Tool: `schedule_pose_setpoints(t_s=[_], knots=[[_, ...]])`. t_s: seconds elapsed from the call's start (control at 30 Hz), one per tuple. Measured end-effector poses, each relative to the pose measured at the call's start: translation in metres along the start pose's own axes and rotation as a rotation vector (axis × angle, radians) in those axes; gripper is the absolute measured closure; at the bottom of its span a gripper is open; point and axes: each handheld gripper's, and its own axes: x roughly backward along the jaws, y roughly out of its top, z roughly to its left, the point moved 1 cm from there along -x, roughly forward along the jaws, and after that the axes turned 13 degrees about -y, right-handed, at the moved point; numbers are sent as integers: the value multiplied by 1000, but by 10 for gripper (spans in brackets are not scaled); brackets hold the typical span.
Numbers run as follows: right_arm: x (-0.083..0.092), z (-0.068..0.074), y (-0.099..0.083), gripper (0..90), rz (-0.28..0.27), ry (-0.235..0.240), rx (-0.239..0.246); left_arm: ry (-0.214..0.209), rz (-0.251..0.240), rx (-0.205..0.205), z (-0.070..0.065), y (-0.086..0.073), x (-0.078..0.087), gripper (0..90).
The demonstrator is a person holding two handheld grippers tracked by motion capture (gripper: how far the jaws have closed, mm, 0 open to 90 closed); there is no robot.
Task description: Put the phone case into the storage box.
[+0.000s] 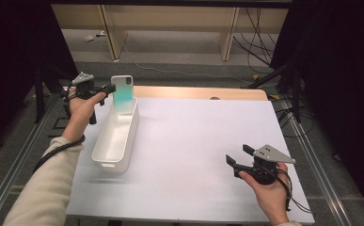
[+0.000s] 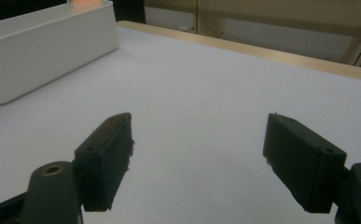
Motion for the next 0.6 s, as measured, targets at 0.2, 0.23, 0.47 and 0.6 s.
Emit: schedule_pose_setpoints(t_s=[0.2, 0.23, 0.47, 0.6], knots=[[1, 0, 0, 252, 8, -6, 2, 2, 6, 7, 3, -4, -2, 829], [0, 0, 0, 251, 6, -4, -9, 2, 7, 7, 3, -4, -3, 828], [0, 0, 0, 252, 0, -7, -1, 7, 16, 2, 3, -7, -4, 828], [2, -1, 0, 252, 27, -3, 9, 12, 23, -1, 3, -9, -5, 827]])
